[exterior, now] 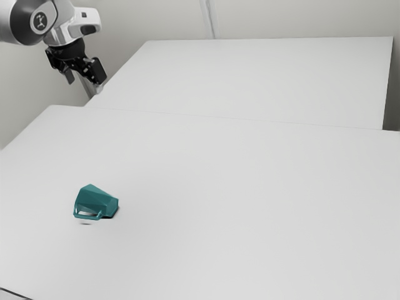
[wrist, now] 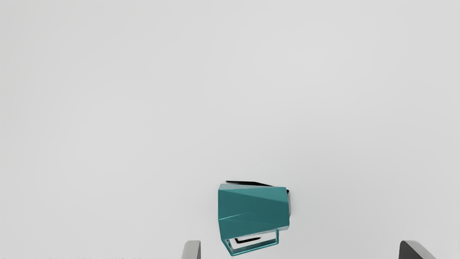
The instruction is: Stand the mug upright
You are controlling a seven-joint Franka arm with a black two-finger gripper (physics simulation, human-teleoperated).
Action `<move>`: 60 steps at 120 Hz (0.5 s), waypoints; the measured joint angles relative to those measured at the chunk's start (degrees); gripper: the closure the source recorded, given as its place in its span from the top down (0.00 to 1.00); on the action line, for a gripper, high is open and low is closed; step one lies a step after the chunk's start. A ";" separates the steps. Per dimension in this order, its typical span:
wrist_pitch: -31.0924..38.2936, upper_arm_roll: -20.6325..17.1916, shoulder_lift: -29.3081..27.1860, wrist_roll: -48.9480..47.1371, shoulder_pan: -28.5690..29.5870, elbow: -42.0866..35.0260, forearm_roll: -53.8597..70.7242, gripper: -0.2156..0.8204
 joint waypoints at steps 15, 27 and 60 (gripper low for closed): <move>0.05 0.00 -0.05 -0.22 0.33 -0.75 -0.02 0.79; 0.04 0.00 -0.15 -0.37 0.75 -1.31 -0.02 0.79; -0.41 0.33 2.04 -0.52 11.96 -3.95 -5.62 0.79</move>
